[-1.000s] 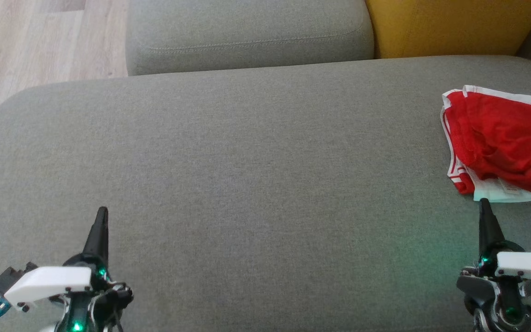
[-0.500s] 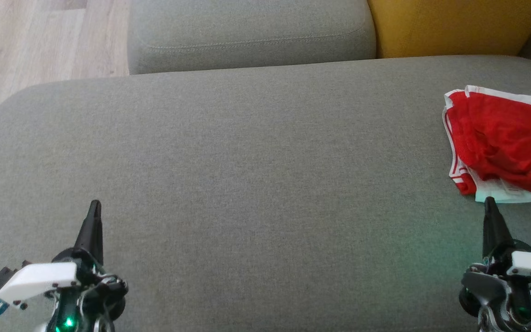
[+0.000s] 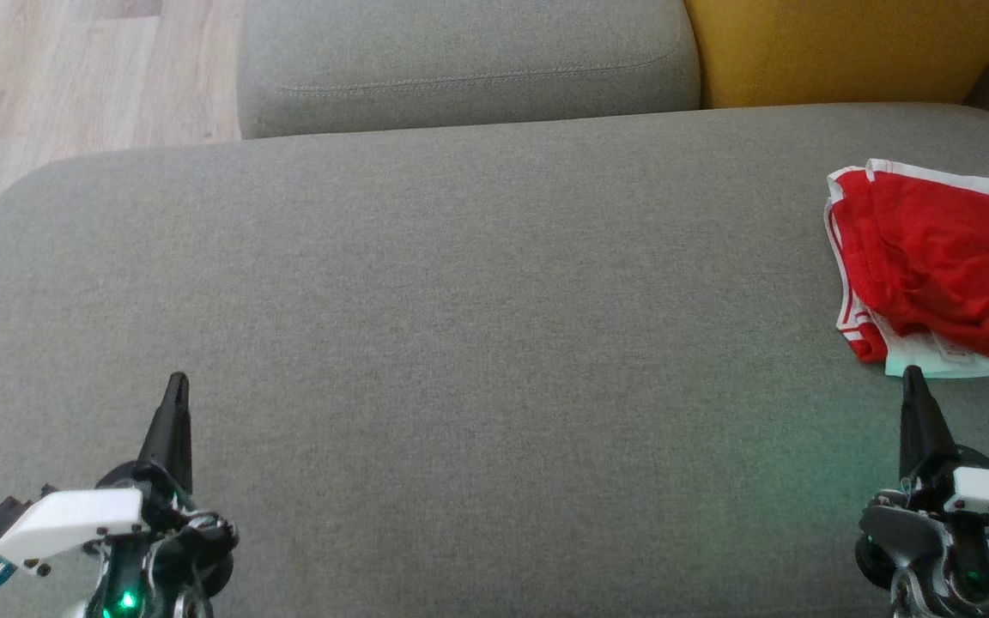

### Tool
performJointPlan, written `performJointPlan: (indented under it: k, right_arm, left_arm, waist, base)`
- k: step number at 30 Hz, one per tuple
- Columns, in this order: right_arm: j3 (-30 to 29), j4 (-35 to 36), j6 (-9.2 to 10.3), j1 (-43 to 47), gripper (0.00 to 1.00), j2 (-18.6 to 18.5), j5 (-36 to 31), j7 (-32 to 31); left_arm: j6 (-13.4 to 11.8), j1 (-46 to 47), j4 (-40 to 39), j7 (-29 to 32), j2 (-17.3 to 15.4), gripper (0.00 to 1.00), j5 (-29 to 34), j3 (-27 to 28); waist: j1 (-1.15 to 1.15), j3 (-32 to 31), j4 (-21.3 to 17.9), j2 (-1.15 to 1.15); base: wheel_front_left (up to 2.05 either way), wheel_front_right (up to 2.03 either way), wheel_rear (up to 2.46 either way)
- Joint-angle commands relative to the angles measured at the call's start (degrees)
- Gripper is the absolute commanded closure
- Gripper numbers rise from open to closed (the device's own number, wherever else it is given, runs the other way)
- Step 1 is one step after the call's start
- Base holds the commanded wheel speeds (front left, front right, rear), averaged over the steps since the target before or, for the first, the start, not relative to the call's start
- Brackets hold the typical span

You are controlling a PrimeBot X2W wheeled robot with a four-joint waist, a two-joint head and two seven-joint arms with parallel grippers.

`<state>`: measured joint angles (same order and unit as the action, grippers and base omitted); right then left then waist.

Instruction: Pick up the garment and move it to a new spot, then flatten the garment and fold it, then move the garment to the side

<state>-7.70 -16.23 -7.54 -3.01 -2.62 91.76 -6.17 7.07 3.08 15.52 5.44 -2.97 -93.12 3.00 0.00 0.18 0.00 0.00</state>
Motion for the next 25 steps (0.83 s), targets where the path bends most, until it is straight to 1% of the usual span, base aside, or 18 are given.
performJointPlan:
  k: [1,25]
  right_arm:
    - [1.17,2.21,0.05,-3.17,1.0,-0.26,0.4,-0.32]
    - [1.18,2.21,0.05,-3.17,1.0,-0.26,0.4,-0.32]
  left_arm:
    - [0.42,3.01,-1.51,0.13,-0.74,1.0,0.0,2.37]
    - [0.42,3.03,-1.5,0.39,-0.51,1.0,0.28,2.7]
  waist:
    - [0.0,0.0,0.0,0.0]
    - [0.0,0.0,0.0,0.0]
  base:
    - [0.0,0.0,0.0]
    - [0.0,0.0,0.0]
